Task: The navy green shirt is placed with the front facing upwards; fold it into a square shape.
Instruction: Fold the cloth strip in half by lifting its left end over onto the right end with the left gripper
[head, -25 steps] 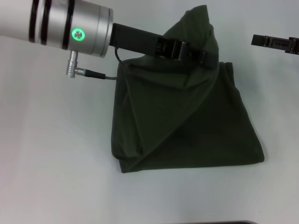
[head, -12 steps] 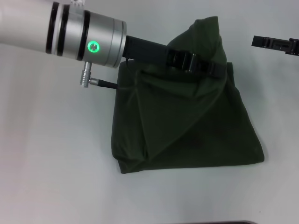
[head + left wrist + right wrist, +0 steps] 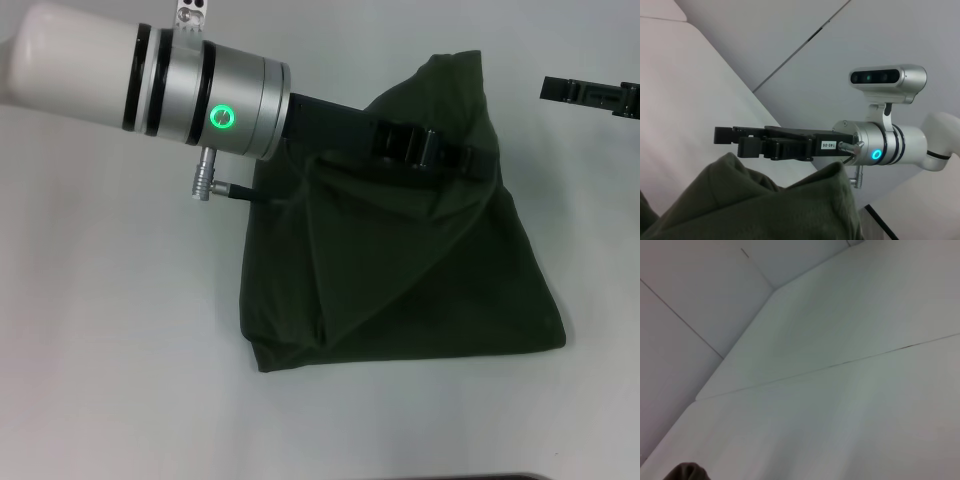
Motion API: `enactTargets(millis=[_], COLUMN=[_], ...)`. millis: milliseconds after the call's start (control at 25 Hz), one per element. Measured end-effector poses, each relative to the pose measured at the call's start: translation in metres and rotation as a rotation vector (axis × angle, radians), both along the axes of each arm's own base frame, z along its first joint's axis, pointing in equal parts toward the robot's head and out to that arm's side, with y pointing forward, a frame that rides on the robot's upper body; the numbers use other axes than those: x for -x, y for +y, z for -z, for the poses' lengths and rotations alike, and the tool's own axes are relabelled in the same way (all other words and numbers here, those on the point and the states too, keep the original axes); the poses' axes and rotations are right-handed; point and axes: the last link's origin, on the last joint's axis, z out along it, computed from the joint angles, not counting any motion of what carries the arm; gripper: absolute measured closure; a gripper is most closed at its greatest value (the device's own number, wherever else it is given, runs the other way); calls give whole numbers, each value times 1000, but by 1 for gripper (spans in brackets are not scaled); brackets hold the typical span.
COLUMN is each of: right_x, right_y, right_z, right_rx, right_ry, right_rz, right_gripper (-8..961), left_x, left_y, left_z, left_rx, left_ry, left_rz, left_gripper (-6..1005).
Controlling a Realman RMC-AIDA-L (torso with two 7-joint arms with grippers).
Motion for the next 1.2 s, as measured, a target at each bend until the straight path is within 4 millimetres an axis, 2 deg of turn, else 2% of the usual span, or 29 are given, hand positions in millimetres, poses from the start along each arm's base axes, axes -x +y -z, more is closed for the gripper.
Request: enactTargets(millis=[680,1000,1200], right_x=[-2,0,0], right_y=[-2,1,1], right_z=[0,-1,0], right_rx=[40,50,52], right_ry=[-15,-25,-22], right_rz=[17,16,20], right_gripper=[39,39,39], left_x=[4,3,2], left_y=[7,25,27], left_z=[2,-2,-2], left_rx=[-32,-128,-137], left_ry=[28,93,133], left_rz=[-45,-108,-102], left_gripper=[901,899,897])
